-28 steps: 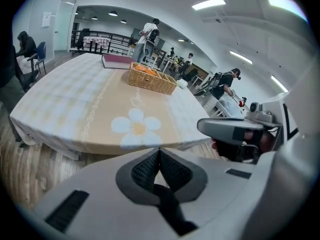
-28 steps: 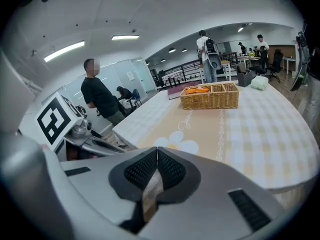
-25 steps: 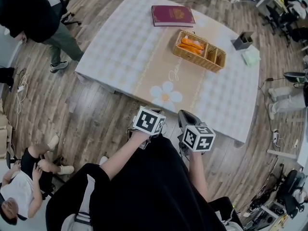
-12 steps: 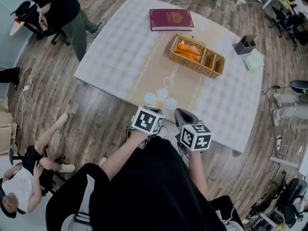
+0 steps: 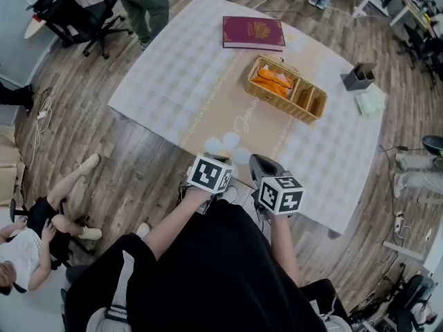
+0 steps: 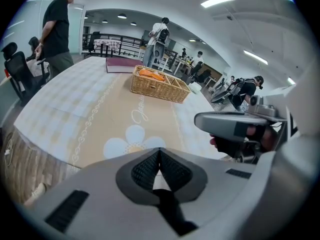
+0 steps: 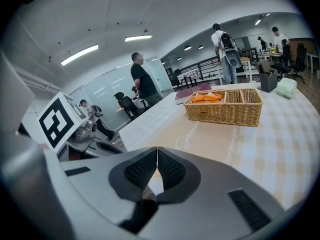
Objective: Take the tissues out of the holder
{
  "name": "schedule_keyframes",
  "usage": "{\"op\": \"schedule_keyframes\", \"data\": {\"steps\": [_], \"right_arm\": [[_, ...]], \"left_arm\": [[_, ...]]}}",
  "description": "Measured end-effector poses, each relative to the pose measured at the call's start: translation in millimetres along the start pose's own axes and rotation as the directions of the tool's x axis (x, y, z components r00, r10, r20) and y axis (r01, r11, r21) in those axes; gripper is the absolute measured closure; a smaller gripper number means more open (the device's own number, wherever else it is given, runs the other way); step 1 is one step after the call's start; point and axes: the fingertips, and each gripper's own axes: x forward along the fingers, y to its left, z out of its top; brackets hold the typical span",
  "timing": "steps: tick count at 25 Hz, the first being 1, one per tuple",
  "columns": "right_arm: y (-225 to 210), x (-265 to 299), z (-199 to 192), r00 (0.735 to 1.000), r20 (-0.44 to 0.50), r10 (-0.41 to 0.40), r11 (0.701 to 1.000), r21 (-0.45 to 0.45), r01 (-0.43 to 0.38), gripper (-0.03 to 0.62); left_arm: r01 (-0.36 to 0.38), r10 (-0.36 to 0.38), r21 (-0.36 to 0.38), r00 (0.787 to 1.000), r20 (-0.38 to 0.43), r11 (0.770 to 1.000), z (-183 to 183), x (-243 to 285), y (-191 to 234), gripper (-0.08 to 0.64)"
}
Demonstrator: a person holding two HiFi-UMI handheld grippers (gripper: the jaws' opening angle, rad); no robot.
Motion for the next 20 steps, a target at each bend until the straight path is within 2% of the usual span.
{"op": "schedule_keyframes", "data": {"steps": [5,13,20], "right_arm": [[-2.4,0.6,0.7,1.000,-0.005,-0.001,0.999,-0.032,0.000,0.577],[-4.8,14.6,1.6,1.000,-0.010,0.004,1.000,0.019,-0.004,0.577],[-7.7,26.2,16.0,0.998,-0.029,-0.055,0.998,0.000,0.055,0.576]], "left_arm": [[-0.003,0.003,-0.006,1.000,0.000,1.000,2.8,2.7,1.1,0.560],[0.005,-0.005,-0.006,0.999,-0.039,1.000,4.3,7.9,11.4,0.560],[0.062,-0.062,0.021,0.998,-0.023,0.998,36.8,12.6,28.6,0.560]]}}
